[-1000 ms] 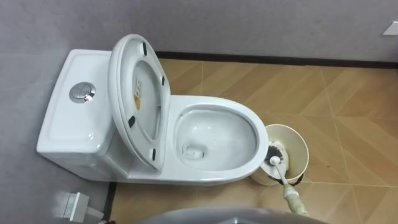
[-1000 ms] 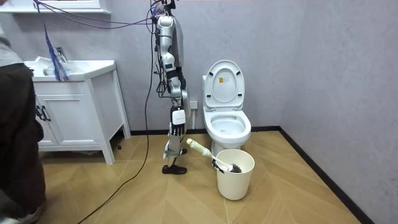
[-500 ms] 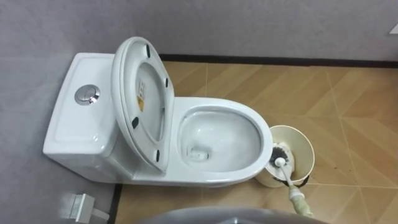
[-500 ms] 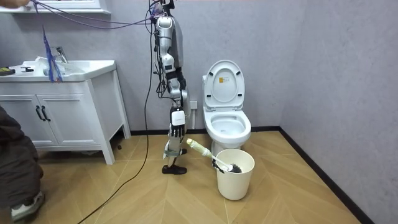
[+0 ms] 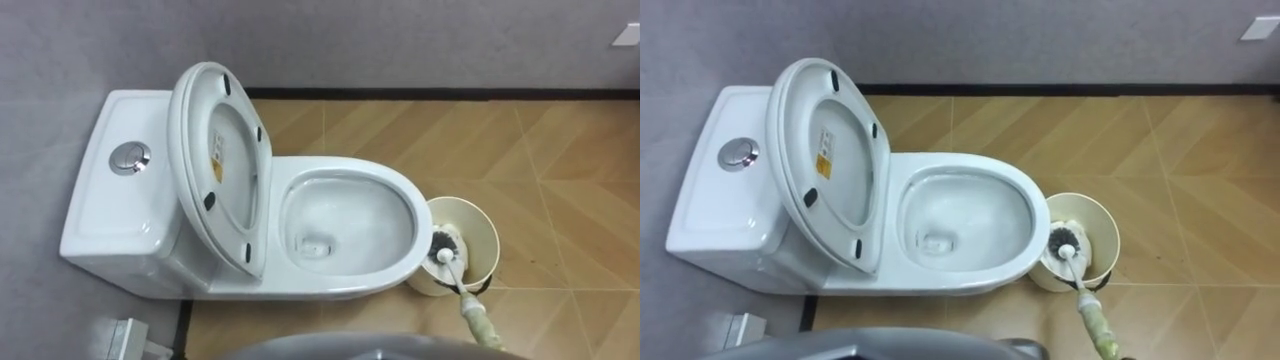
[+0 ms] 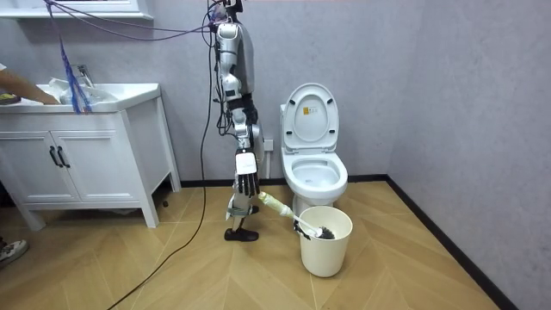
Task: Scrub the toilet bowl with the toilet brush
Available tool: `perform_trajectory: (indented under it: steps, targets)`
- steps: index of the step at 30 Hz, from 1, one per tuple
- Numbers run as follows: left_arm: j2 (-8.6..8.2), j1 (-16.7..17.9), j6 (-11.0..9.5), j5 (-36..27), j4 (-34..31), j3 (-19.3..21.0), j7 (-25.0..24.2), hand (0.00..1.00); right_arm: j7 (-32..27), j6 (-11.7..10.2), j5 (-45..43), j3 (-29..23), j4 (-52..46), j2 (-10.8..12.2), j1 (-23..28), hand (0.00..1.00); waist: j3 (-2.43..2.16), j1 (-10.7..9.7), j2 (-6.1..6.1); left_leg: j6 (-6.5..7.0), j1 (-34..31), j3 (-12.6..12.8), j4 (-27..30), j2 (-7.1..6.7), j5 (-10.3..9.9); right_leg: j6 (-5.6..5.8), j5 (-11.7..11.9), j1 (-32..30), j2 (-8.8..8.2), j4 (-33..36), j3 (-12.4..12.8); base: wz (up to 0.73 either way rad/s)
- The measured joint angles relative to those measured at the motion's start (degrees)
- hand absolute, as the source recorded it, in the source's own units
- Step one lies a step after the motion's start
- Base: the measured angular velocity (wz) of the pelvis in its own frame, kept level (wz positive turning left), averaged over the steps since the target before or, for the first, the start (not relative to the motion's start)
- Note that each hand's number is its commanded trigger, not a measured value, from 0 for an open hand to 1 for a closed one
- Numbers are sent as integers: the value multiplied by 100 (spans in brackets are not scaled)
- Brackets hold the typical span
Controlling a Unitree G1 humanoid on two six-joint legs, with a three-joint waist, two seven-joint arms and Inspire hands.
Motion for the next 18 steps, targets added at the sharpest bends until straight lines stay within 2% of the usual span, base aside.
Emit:
perform_trajectory:
  steps: [2, 5, 12, 18]
  targets:
    - [1, 3, -109, -18, 7, 58, 90, 0, -210, -254, 242, -34, -168, -3, -13, 0, -1, 12, -1, 0, -7, 13, -11, 1, 0, -1, 6, 12, 9, -62, 19, 0]
    - [2, 8, -248, -34, 7, 77, 121, 0, -333, -497, 337, -30, -194, -2, -91, 0, 0, 23, -2, -1, -20, 21, -20, 1, 0, -1, 10, 1, 11, -70, 22, 0]
    - [25, -41, -457, -50, -74, 80, 136, 0, -429, -759, 288, 21, -501, -4, -232, 0, -13, 62, -32, -2, -76, 14, -22, 0, 1, -5, 14, -89, 12, -74, 42, 0]
    - [117, -78, -731, -271, -64, 76, 235, 0, -622, -947, 180, 106, -590, -14, -251, 0, -16, 126, -53, -2, -65, -1, -20, 3, 1, -10, 20, -68, 8, -69, -40, 1]
